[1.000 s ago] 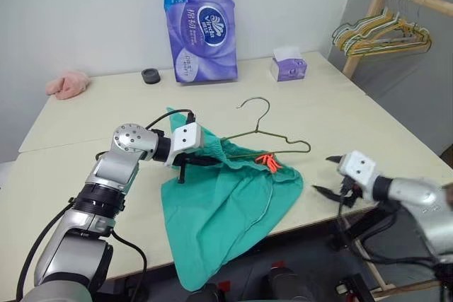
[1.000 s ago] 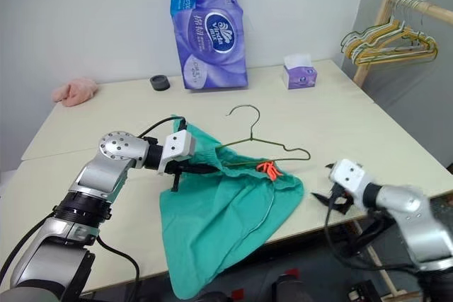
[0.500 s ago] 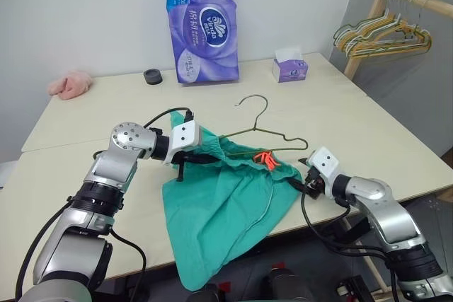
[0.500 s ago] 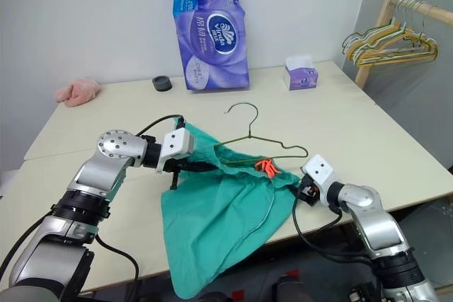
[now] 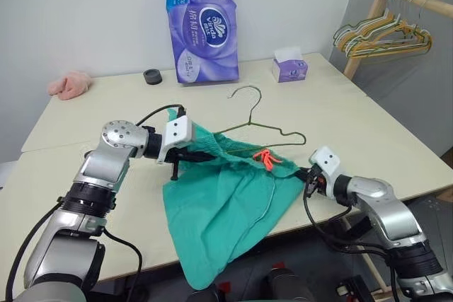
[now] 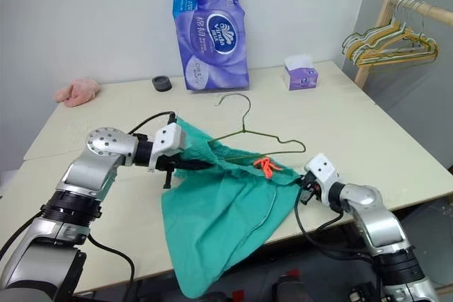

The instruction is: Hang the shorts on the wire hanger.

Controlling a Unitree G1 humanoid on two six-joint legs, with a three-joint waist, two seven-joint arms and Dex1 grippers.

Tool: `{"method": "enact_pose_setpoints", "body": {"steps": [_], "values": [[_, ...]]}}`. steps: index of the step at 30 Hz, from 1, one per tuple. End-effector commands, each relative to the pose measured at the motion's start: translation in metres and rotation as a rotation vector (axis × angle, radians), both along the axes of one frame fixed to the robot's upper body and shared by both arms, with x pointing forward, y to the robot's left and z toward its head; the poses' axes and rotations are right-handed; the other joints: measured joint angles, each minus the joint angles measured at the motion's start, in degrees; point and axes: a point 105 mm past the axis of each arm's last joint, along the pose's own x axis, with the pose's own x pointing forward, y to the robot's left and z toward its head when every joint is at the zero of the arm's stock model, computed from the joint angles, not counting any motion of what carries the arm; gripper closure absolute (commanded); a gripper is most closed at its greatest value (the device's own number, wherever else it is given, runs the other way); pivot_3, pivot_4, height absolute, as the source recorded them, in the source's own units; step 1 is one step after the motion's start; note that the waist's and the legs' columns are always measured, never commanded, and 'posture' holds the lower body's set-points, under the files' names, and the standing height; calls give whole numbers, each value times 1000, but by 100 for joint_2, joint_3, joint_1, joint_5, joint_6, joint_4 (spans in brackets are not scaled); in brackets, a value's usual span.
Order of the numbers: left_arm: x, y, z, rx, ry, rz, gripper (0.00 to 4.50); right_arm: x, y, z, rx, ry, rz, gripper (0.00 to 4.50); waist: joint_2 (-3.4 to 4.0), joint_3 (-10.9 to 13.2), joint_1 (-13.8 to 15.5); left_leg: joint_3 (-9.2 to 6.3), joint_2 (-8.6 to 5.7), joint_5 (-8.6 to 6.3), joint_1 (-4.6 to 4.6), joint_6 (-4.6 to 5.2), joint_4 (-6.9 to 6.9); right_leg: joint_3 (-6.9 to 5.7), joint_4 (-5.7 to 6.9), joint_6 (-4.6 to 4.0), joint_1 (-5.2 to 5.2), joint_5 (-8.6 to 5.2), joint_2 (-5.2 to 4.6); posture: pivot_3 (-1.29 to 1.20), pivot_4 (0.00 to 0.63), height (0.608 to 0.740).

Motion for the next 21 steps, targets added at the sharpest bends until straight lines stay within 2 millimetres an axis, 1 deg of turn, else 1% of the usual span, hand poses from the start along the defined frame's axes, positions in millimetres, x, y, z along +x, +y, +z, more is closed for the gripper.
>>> {"method": "enact_pose_setpoints", "body": {"steps": [1, 5, 11, 14, 21], "values": [[-3, 5, 24, -59, -16, 7, 4488, 6, -11, 14, 38, 6, -72, 4500, 0, -1, 1, 0, 0, 0, 0, 0, 0, 0, -1, 0, 0, 0, 0, -193, 18, 740], [-15, 11, 20, -22, 49, -30, 4489, 2, -11, 20, 186, 118, -121, 4500, 2, -2, -31, 0, 1, -1, 0, 2, -2, 0, 0, 0, -1, 0, 0, -195, 20, 740], [-22, 15, 14, 63, 64, -81, 4489, -1, -15, 25, 213, 143, -141, 4500, 3, -2, -34, -2, 1, -2, 0, 3, -4, -2, -2, 0, 0, -1, 0, -198, 24, 740], [-19, 19, 6, 135, 33, -90, 4490, -3, -16, 28, 206, 141, -139, 4500, 3, -3, -40, -2, 0, -2, 0, 4, -3, -1, -2, 0, 0, -1, 0, -205, 25, 740], [-4, 26, -6, 215, -49, -44, 4490, -11, -13, 37, 212, 133, -107, 4500, 4, -3, -40, -1, 1, -3, -1, 6, -3, -1, -2, 1, -1, -2, 0, -210, 28, 740]]}}
